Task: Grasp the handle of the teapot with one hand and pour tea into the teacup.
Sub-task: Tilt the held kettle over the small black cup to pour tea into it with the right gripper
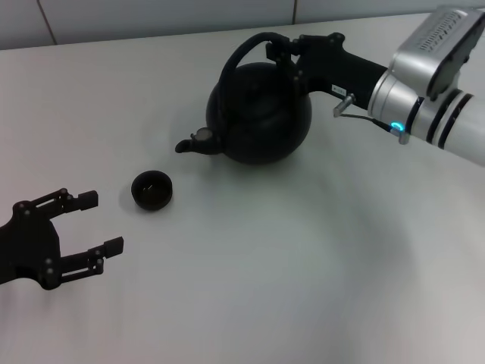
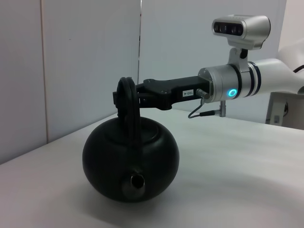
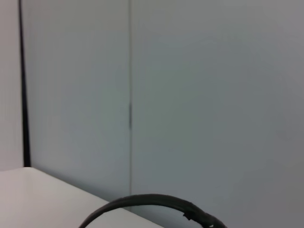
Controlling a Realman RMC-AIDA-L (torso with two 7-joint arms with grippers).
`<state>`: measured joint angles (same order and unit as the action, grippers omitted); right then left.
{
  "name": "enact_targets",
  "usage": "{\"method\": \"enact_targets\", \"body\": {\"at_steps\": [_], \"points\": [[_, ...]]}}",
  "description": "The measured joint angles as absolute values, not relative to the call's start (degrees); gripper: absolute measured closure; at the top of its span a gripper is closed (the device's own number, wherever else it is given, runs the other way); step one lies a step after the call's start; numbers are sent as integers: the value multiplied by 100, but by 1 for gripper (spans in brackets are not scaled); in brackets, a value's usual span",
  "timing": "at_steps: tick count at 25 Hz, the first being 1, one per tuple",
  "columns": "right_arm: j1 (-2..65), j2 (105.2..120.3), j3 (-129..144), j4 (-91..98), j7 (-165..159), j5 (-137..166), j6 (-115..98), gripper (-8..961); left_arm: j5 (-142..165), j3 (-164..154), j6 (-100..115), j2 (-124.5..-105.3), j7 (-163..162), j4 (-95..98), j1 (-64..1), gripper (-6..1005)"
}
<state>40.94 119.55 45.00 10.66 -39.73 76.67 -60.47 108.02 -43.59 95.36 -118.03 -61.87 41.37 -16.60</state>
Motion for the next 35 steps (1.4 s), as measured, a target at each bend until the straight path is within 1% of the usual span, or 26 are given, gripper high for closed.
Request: {"method": "enact_targets", "body": {"at_steps": [13, 35], "points": [[4165, 11953, 5010, 1412, -3973, 7671, -5968, 840, 10801, -4360, 9536, -11803, -6187, 4140, -1673, 196], [4513, 11962, 5599, 1539, -3607, 7650, -5735, 842, 10760, -4359, 9536, -11812, -6187, 4108, -1696, 195]]}}
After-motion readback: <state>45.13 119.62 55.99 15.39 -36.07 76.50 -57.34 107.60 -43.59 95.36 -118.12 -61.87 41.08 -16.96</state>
